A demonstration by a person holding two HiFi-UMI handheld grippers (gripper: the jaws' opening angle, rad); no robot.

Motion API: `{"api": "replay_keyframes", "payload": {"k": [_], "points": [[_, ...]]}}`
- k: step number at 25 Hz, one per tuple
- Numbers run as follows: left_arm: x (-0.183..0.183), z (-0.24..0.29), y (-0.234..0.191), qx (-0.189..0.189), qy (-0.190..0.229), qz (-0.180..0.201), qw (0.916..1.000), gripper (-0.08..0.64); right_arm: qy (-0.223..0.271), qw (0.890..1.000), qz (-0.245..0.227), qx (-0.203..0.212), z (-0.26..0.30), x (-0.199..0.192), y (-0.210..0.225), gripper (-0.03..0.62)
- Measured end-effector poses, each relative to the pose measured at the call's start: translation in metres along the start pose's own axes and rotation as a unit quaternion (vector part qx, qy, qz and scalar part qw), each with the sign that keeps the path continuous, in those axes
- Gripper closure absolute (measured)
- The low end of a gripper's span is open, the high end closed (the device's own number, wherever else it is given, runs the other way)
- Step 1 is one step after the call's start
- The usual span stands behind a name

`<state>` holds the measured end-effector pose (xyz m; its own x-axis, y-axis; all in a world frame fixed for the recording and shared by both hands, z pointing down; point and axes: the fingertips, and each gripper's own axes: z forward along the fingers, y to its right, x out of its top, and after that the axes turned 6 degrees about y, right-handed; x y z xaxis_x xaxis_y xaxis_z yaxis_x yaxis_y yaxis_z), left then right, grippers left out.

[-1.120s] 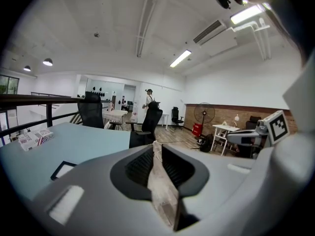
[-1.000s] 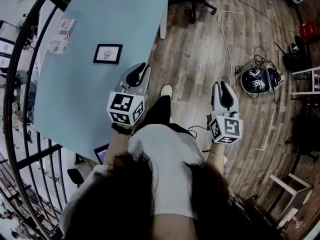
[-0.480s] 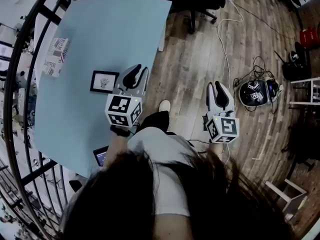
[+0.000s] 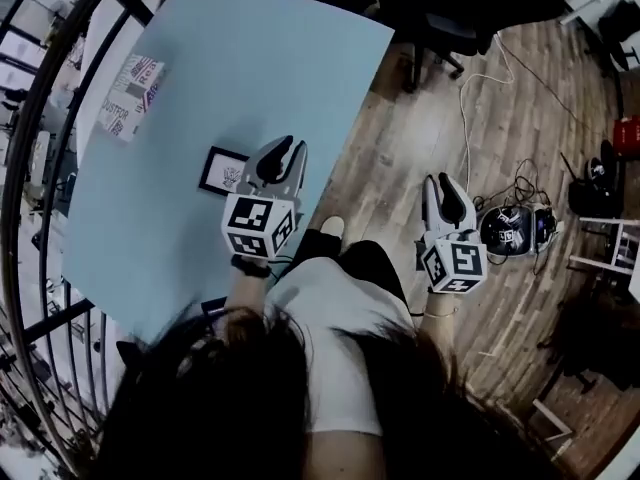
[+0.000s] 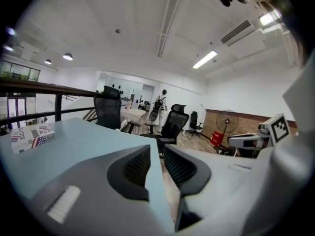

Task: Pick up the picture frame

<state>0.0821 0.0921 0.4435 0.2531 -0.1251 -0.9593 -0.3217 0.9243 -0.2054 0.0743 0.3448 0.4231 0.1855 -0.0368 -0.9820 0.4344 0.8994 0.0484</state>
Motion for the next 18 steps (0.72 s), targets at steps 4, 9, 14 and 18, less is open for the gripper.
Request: {"api": "replay_keyframes", "payload": {"k": [4, 9, 14, 18], "points": [[-0.002, -0.016, -0.038, 0.054, 0.005, -0.016, 0.9984, 0.476, -0.014, 0.998, -0.009, 0.064, 0.045, 0.000, -0.030, 0.522], [0.000, -0.046, -0.087, 0.159, 0.020, -0.044, 0.9861, 0.476, -0.026, 0.984, -0.022, 0.175, 0.114, 0.005, -0.075, 0.522], [0.003, -0.081, -0.132, 0.274, 0.043, -0.067, 0.9584, 0.476, -0.036, 0.955, -0.041, 0.290, 0.180, 0.016, -0.129, 0.522], [0.006, -0.109, -0.160, 0.362, 0.061, -0.081, 0.9265, 0.476, -0.037, 0.922, -0.053, 0.382, 0.228, 0.025, -0.178, 0.522]]}}
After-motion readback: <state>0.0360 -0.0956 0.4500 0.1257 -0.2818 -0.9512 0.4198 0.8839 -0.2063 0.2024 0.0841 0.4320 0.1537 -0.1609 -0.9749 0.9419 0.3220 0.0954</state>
